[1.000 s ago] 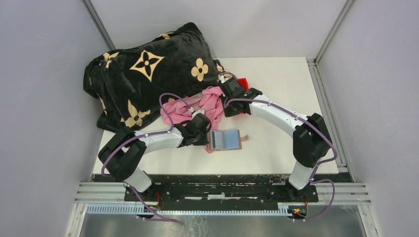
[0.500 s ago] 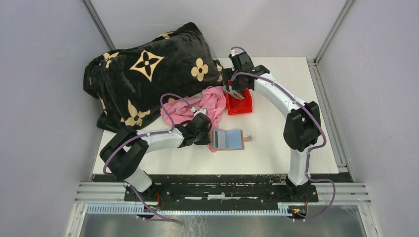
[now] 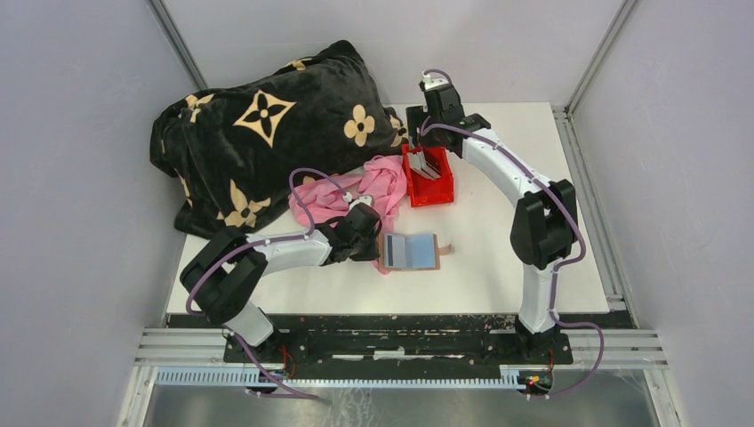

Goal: Put the credit cards into the card holder
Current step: Pick up the credit card from the storage box.

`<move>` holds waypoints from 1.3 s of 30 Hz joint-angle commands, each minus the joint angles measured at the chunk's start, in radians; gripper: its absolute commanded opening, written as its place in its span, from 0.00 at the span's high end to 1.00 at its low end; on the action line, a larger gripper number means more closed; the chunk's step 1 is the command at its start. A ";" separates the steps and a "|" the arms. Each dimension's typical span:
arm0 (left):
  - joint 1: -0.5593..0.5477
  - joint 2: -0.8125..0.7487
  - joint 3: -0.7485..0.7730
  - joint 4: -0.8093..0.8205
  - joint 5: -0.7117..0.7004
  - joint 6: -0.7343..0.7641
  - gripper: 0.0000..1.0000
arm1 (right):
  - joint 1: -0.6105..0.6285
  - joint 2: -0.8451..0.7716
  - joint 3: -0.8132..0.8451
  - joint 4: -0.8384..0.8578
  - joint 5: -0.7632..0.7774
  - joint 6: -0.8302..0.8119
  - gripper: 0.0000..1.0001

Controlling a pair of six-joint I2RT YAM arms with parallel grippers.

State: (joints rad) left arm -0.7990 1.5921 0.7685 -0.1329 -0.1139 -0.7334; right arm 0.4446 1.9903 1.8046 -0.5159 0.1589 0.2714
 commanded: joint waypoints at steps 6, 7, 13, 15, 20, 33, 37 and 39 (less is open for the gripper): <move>-0.009 0.064 -0.001 -0.133 -0.031 -0.011 0.80 | -0.030 0.071 0.050 0.016 -0.091 -0.021 0.00; -0.008 0.065 0.000 -0.133 -0.035 -0.014 0.78 | -0.038 0.074 0.044 0.017 -0.104 -0.019 0.01; -0.009 0.063 0.005 -0.143 -0.064 -0.036 0.45 | -0.063 0.132 0.096 -0.039 -0.174 -0.006 0.10; -0.008 0.061 0.012 -0.156 -0.083 -0.038 0.45 | -0.065 0.151 0.117 -0.052 -0.196 -0.001 0.13; -0.006 0.037 0.025 -0.192 -0.137 -0.042 0.47 | -0.070 0.184 0.153 -0.076 -0.216 0.002 0.16; -0.003 -0.022 0.021 -0.185 -0.156 -0.054 0.49 | -0.103 0.261 0.196 -0.115 -0.287 0.045 0.19; -0.003 -0.078 0.015 -0.150 -0.162 -0.039 0.58 | -0.117 0.275 0.192 -0.111 -0.336 0.071 0.21; -0.003 -0.104 0.018 -0.131 -0.162 -0.028 0.61 | -0.125 0.284 0.192 -0.108 -0.375 0.088 0.23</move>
State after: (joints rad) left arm -0.8070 1.5593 0.7944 -0.2577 -0.2352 -0.7727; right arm 0.3347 2.2562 1.9560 -0.6304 -0.1459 0.3202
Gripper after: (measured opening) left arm 0.414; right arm 0.791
